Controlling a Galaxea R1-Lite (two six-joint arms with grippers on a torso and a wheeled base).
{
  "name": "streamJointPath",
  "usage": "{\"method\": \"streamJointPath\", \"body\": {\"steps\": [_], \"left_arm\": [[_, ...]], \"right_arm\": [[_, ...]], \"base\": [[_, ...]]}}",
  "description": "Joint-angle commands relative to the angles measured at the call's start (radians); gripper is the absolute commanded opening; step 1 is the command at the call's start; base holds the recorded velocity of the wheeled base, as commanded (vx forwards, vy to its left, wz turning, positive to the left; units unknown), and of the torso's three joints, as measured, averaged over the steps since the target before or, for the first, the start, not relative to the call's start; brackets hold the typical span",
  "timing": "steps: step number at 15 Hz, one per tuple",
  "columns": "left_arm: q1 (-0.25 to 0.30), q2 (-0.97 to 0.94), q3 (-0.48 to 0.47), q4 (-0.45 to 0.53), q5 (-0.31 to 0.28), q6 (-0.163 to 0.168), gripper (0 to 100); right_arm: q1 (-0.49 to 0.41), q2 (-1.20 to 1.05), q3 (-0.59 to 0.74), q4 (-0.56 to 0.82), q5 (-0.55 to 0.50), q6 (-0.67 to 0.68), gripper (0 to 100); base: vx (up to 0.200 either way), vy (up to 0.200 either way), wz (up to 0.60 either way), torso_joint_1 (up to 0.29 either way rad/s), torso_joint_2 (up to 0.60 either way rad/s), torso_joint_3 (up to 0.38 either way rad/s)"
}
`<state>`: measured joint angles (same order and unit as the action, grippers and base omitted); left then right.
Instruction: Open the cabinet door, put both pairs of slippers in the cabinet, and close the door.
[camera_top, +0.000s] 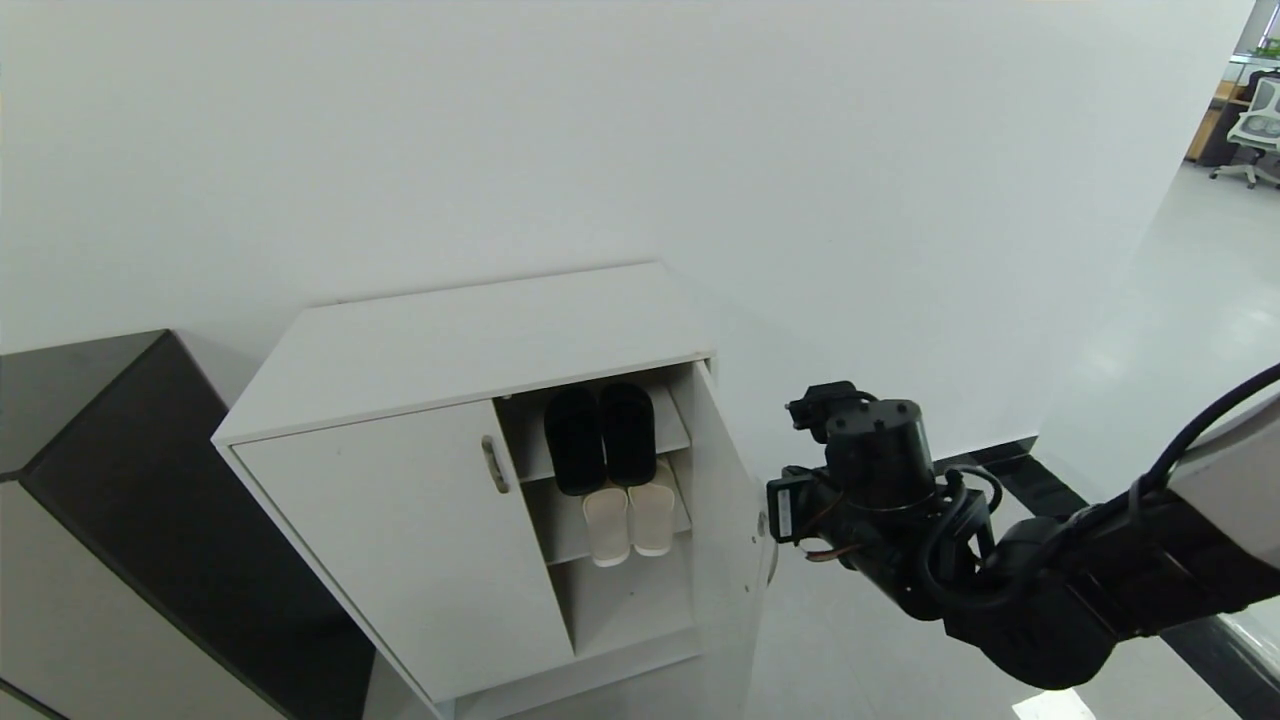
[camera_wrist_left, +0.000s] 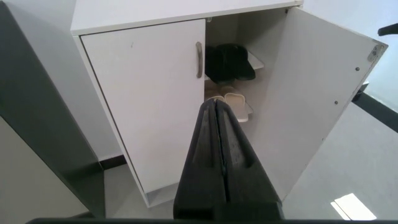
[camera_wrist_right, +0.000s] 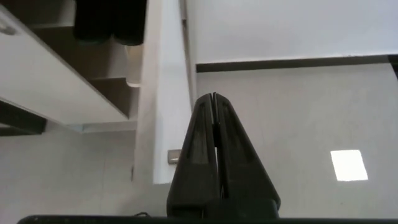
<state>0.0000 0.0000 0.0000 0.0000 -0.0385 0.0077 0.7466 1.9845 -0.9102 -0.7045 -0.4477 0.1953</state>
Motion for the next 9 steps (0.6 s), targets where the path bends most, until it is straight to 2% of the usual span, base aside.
{"method": "streamJointPath", "body": {"steps": [1,5,9], "left_arm": [[0.000,0.000,0.000,0.000,0.000,0.000,0],[0.000,0.000,0.000,0.000,0.000,0.000,0],[0.000,0.000,0.000,0.000,0.000,0.000,0]], "right_arm": [[0.057,0.037,0.017,-0.041,0.003,0.001,0],[0.103,0.019,0.103,-0.155,0.103,-0.004,0],[0.074,0.022,0.151,-0.187,0.109,-0.073,0]], "base": [[0.000,0.000,0.00,0.000,0.00,0.000],[0.000,0.000,0.00,0.000,0.00,0.000],[0.000,0.000,0.00,0.000,0.00,0.000]]}}
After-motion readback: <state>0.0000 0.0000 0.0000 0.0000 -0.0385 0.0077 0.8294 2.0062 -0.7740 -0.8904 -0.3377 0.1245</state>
